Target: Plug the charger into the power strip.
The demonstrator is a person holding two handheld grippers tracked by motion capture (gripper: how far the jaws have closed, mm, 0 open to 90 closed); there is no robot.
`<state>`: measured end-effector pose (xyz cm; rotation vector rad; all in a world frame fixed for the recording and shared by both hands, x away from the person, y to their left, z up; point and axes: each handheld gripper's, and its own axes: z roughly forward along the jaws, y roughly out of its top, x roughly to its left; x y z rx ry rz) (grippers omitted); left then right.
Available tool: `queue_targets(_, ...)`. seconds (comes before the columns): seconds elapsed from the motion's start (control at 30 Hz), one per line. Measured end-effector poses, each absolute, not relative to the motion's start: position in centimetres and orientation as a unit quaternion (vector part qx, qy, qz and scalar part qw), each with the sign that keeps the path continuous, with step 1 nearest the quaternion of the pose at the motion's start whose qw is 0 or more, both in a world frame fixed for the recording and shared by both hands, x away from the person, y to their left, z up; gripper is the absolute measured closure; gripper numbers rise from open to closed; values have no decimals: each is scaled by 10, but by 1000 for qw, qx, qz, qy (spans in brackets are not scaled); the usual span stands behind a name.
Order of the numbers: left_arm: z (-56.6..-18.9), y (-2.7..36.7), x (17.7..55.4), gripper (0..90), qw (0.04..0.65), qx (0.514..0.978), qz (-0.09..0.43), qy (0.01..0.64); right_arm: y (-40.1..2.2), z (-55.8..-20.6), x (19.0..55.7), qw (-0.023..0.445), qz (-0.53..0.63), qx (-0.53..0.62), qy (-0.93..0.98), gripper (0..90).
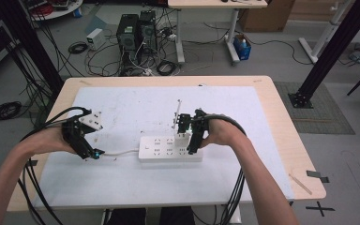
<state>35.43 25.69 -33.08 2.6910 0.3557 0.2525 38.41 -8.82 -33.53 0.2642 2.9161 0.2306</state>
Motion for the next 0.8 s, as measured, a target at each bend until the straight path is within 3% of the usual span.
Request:
queue_targets(0.1, -332, 254, 358, 107, 195, 969, 84, 125, -103, -322, 381, 128, 76, 109, 983, 114)
queue_targets(0.33, -333, 253, 365, 107, 185, 972, 79, 123, -140, -303, 377, 127, 77, 131, 980, 114)
queue_targets(0.8, -336, 252, 373, 108, 178, 974, 76, 118, -164, -310, 378, 131, 74, 164, 975, 115)
